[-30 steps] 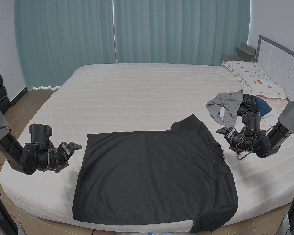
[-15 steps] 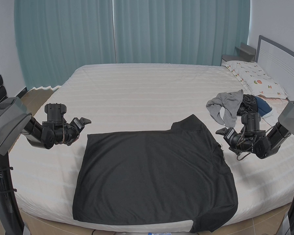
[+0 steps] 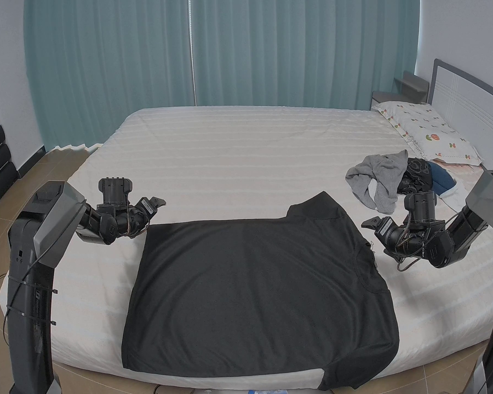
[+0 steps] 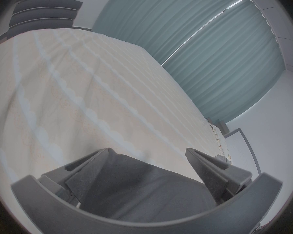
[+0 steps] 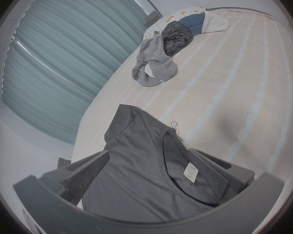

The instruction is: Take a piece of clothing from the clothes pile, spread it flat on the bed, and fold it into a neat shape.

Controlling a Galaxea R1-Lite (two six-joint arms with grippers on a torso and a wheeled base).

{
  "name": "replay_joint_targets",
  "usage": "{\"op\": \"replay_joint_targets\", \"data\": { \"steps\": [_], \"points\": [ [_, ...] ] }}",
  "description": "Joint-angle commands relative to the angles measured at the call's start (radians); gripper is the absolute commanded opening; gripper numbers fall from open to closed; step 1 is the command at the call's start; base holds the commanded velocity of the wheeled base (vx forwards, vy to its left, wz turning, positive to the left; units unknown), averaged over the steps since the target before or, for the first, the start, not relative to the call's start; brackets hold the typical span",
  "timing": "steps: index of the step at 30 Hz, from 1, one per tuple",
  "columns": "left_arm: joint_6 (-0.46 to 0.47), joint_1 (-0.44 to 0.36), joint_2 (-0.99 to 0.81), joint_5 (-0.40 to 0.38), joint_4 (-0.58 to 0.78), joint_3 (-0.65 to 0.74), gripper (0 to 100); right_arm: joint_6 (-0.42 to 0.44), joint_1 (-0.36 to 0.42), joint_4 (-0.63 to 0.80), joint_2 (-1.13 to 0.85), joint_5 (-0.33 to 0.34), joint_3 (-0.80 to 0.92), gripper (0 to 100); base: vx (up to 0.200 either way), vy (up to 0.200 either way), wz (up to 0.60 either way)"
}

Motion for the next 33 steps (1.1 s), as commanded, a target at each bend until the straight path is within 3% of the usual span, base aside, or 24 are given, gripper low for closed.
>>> {"op": "replay_joint_targets", "data": {
  "steps": [1, 9, 10, 18, 27, 33],
  "points": [
    [0.0, -0.003, 0.044, 0.002, -0.001, -0.033, 100, -0.001, 0.007, -0.002, 0.01, -0.001, 0.001, 100, 0.0, 0.0, 0.0],
    [0.003, -0.003, 0.064, 0.005, 0.008, -0.049, 100, -0.001, 0.024, -0.002, 0.013, -0.001, 0.002, 100, 0.0, 0.0, 0.0],
    [0.003, -0.003, 0.062, 0.005, 0.008, -0.049, 0, -0.001, 0.026, -0.002, 0.013, -0.001, 0.002, 100, 0.0, 0.0, 0.0],
    [0.003, 0.001, 0.068, 0.013, 0.005, -0.049, 0, -0.001, 0.024, -0.002, 0.011, -0.001, 0.002, 100, 0.0, 0.0, 0.0],
    [0.011, 0.012, 0.11, 0.125, -0.006, -0.117, 0, -0.001, 0.018, -0.002, 0.015, -0.003, -0.006, 100, 0.0, 0.0, 0.0],
    [0.011, 0.016, 0.13, 0.146, -0.006, -0.154, 0, 0.001, 0.017, -0.004, 0.019, -0.001, -0.007, 100, 0.0, 0.0, 0.0]
  ]
}}
